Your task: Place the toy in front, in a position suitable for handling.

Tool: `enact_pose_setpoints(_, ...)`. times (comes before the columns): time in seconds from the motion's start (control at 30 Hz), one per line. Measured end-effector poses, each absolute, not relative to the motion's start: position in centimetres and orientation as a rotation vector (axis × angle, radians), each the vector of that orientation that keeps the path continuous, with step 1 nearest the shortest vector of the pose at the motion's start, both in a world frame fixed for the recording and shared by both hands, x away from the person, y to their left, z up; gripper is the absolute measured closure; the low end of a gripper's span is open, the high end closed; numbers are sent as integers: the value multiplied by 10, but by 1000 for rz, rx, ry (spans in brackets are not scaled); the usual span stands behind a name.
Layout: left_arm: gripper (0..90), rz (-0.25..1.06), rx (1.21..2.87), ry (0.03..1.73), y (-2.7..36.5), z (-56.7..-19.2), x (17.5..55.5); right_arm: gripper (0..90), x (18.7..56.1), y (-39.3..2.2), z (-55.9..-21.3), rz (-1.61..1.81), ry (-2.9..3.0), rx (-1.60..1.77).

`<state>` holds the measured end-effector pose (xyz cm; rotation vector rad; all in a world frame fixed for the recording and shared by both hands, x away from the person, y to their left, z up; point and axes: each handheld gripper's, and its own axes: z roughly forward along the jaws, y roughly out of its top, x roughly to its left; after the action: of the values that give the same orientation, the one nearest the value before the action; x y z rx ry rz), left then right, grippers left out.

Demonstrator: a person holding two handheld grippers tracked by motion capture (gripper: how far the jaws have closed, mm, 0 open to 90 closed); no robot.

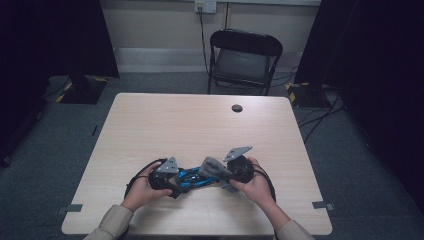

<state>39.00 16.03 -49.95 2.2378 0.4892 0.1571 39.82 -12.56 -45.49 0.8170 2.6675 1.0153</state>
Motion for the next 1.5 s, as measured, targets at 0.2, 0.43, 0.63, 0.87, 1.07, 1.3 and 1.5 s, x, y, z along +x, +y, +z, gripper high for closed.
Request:
enact_pose_setpoints(0.2, 228, 156, 2237, 490, 160, -500, 390, 751, 401, -140, -460, 986, 2650, 865)
enact_pose_setpoints(0.43, 228, 157, 2238, 490, 160, -500, 390, 750, 393, -140, -444, 1106, 2606, 831)
enact_pose_setpoints(0.63, 228, 161, 2238, 490, 160, -499, 390, 748, 379, -92, -431, 1118, 2683, 636)
enact_pose_setpoints(0.87, 227, 163, 2237, 493, 160, -499, 389, 740, 375, -65, -446, 1081, 2738, 573)
enact_pose_setpoints(1.07, 227, 164, 2236, 497, 160, -500, 389, 743, 375, -66, -448, 1065, 2737, 576)
enact_pose_setpoints(1.3, 227, 166, 2237, 498, 160, -499, 389, 744, 377, -82, -449, 1056, 2709, 631)
enact_pose_setpoints(1.5, 228, 162, 2236, 500, 160, -499, 389, 744, 380, -103, -452, 1044, 2678, 703)
